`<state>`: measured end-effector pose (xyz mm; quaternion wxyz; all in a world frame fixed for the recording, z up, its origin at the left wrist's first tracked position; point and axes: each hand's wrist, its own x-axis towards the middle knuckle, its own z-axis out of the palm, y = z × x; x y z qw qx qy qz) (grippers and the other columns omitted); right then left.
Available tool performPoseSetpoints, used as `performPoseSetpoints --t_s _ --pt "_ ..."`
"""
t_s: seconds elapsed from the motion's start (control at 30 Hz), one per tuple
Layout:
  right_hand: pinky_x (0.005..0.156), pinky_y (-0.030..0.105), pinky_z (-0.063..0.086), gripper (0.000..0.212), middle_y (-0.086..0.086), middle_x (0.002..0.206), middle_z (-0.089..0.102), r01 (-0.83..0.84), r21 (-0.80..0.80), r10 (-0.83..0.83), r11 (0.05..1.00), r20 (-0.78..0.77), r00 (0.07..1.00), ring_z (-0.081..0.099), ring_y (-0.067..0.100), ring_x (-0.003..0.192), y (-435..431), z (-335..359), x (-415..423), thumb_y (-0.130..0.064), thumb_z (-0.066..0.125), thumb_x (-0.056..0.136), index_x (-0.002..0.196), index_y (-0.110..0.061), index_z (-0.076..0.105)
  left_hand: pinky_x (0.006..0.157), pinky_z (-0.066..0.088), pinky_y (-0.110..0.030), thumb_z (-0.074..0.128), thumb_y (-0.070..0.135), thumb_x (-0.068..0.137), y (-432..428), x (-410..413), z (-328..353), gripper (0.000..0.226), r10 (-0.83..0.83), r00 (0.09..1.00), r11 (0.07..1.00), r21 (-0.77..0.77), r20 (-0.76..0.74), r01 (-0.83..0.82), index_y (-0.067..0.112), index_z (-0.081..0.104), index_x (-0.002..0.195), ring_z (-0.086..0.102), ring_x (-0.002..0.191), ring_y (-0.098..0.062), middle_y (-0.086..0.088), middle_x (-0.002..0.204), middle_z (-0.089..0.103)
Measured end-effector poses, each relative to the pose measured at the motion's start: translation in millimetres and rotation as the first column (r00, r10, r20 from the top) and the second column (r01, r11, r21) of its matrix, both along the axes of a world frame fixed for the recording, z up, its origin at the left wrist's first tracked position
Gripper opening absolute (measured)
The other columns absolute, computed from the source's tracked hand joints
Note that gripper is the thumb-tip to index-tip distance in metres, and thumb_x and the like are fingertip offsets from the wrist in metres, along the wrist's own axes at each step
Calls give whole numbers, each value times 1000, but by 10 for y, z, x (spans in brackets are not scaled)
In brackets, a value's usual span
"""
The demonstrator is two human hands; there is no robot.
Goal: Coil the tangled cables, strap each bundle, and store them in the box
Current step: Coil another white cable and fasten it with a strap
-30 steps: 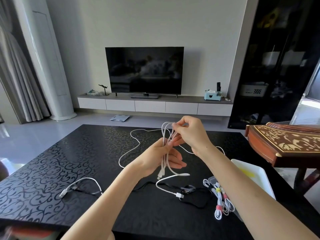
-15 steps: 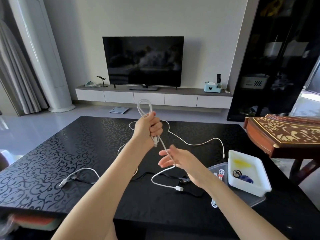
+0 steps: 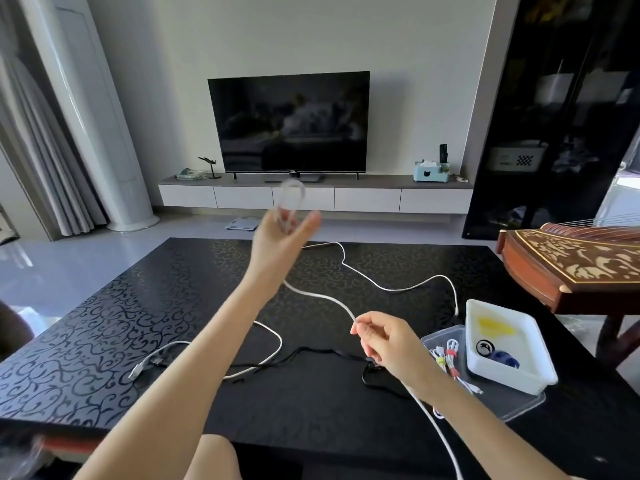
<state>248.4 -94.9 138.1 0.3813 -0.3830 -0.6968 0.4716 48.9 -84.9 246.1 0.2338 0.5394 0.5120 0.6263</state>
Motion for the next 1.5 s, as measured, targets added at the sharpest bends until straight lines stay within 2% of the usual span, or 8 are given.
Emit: performPoseSetpoints --t_s 0.1,0.3,0.47,0.7,0.93,1.13,1.3,1.5 --pt "46 15 36 20 -2 52 54 -80 70 82 994 -14 997 43 8 45 -14 288 47 -11 52 96 79 -15 64 42 31 -19 57 73 64 -61 105 -289 60 -83 983 990 -127 -166 62 15 47 77 32 41 -4 10 53 40" --pt "58 22 54 17 2 62 68 48 252 -53 967 13 999 64 13 55 64 751 109 -12 54 95 82 -11 65 35 13 -16 42 77 67 -167 333 -589 68 -405 878 819 -325 253 472 10 53 78 13 40 -7 7 51 20" --pt "64 28 51 18 -6 66 67 177 563 -364 807 238 901 64 7 53 109 790 75 -22 46 99 88 -15 59 32 18 -16 65 36 85 -224 452 -589 31 -497 848 750 -398 186 528 7 55 75 20 34 -5 9 44 27" --pt "64 35 48 28 -2 70 65 51 752 -567 657 449 690 61 21 63 161 820 61 -30 35 100 95 -13 57 32 17 -17 45 17 98 -192 509 -584 28 -453 860 735 -446 237 510 7 60 77 19 38 -8 3 50 26" --pt "45 22 50 23 3 61 64 134 455 -324 880 372 870 61 14 48 214 860 71 -22 54 95 80 -9 66 38 21 -14 45 26 98 -169 470 -595 41 -358 934 837 -445 -8 317 13 54 60 26 41 -7 4 50 35" --pt "46 11 43 27 -3 59 62 145 418 -305 897 347 887 53 0 40 202 825 54 -23 51 96 77 -9 63 54 31 -16 41 50 96 -164 386 -581 53 -405 912 819 -469 -64 331 21 64 57 33 50 -9 0 59 36" --pt "44 10 39 24 -5 57 58 175 420 -302 891 258 918 51 0 40 170 815 23 -22 50 97 78 -12 61 90 45 -27 42 32 99 -126 458 -633 54 -444 870 791 -361 217 493 19 57 50 63 83 -17 3 69 66" --pt "44 12 40 22 -5 57 56 269 419 -356 867 144 923 51 0 40 149 791 -14 -18 48 98 80 -12 58 43 47 -20 36 32 102 -174 560 -624 40 -497 784 699 -363 372 616 -1 53 87 70 58 -23 -13 83 73"
